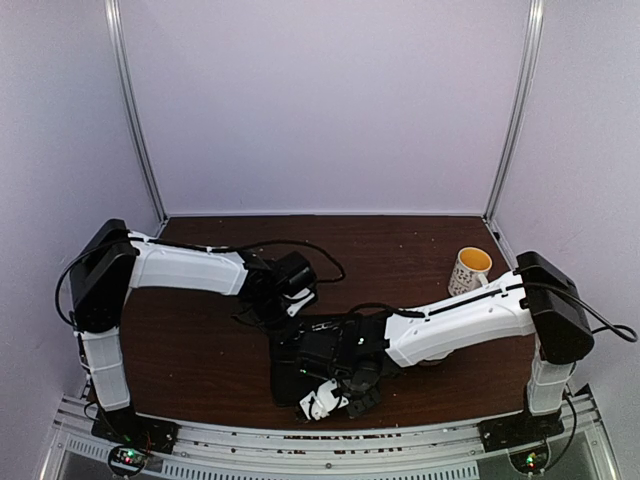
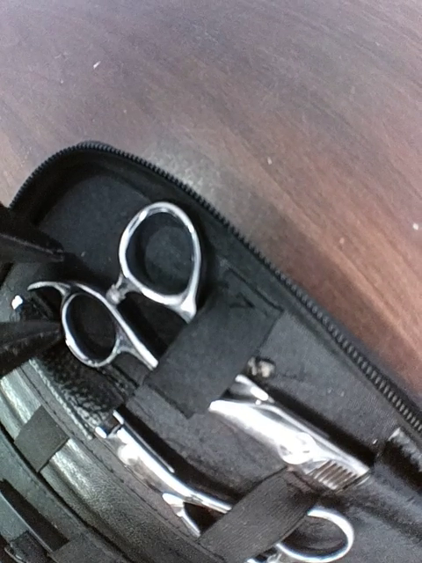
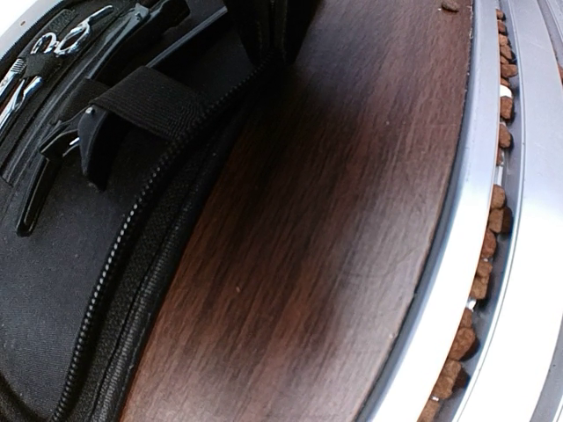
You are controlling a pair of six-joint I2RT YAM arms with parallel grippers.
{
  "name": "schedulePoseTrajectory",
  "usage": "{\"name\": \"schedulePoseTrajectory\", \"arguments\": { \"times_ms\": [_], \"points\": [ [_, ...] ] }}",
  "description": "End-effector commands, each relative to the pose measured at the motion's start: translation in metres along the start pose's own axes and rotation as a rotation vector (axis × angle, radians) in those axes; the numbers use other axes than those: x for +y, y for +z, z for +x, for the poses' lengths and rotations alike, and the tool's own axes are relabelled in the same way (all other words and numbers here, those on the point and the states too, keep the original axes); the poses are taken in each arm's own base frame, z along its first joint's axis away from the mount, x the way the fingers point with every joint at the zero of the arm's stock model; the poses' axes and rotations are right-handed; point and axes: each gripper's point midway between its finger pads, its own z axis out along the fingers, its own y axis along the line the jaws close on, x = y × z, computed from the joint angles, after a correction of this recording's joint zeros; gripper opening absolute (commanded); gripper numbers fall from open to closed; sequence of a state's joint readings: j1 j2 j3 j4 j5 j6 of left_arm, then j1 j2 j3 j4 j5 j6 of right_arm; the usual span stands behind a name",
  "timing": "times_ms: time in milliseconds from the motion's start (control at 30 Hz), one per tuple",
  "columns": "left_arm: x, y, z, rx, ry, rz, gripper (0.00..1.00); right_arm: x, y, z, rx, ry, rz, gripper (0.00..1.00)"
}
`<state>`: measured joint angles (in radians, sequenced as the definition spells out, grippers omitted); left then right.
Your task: Sort the hair-cutting tools
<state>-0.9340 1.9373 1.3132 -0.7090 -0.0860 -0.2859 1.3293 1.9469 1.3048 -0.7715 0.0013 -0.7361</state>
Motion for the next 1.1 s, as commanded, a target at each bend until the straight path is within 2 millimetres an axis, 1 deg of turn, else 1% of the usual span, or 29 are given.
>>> {"name": "schedulePoseTrajectory", "arguments": {
  "times_ms": [0, 67, 100, 167, 233, 300, 333, 367, 433, 533, 633, 700, 767, 833, 900, 1000, 1067],
  "points": [
    [-0.005, -0.023, -0.002, -0.037, 0.026, 0.002, 0.33, 0.027, 0.050, 0.011, 0.054, -0.022, -0.090, 0.00],
    [0.003, -0.036, 0.003, -0.034, 0.027, -0.032, 0.37, 0.026, 0.047, 0.013, 0.060, -0.021, -0.082, 0.00],
    [0.007, -0.044, 0.004, -0.041, 0.028, -0.053, 0.40, 0.025, 0.045, 0.013, 0.061, -0.022, -0.074, 0.02],
    [0.016, -0.059, 0.009, -0.052, 0.027, -0.086, 0.44, 0.019, 0.037, 0.015, 0.064, -0.017, -0.046, 0.10],
    [0.028, -0.078, 0.013, -0.068, 0.024, -0.126, 0.50, 0.012, 0.025, 0.018, 0.061, -0.010, -0.019, 0.16],
    [0.044, -0.101, 0.012, -0.108, 0.013, -0.175, 0.57, 0.001, 0.009, 0.021, 0.046, 0.005, 0.016, 0.22],
    [0.053, -0.113, 0.011, -0.134, 0.002, -0.203, 0.62, -0.005, 0.000, 0.023, 0.040, 0.015, 0.031, 0.24],
    [0.062, -0.124, 0.008, -0.165, -0.009, -0.230, 0.67, -0.012, -0.009, 0.025, 0.033, 0.029, 0.049, 0.29],
    [0.081, -0.147, 0.001, -0.238, -0.036, -0.274, 0.76, -0.023, -0.030, 0.030, 0.014, 0.058, 0.073, 0.36],
    [0.110, -0.182, -0.014, -0.367, -0.091, -0.318, 0.88, -0.045, -0.063, 0.040, -0.032, 0.130, 0.128, 0.40],
    [0.134, -0.214, -0.028, -0.475, -0.139, -0.343, 0.97, -0.072, -0.096, 0.057, -0.090, 0.240, 0.188, 0.42],
    [0.148, -0.231, -0.038, -0.529, -0.150, -0.361, 0.98, -0.088, -0.118, 0.071, -0.130, 0.317, 0.235, 0.43],
    [0.160, -0.246, -0.047, -0.570, -0.159, -0.397, 0.98, -0.103, -0.138, 0.091, -0.154, 0.392, 0.288, 0.44],
    [0.166, -0.264, -0.059, -0.616, -0.141, -0.433, 0.98, -0.116, -0.158, 0.110, -0.180, 0.467, 0.354, 0.45],
    [0.175, -0.279, -0.068, -0.650, -0.158, -0.484, 0.98, -0.125, -0.178, 0.130, -0.203, 0.530, 0.424, 0.47],
    [0.189, -0.296, -0.075, -0.675, -0.210, -0.556, 0.98, -0.135, -0.210, 0.161, -0.240, 0.629, 0.554, 0.53],
    [0.198, -0.305, -0.077, -0.682, -0.236, -0.597, 0.98, -0.141, -0.231, 0.182, -0.274, 0.715, 0.646, 0.63]
  ]
}}
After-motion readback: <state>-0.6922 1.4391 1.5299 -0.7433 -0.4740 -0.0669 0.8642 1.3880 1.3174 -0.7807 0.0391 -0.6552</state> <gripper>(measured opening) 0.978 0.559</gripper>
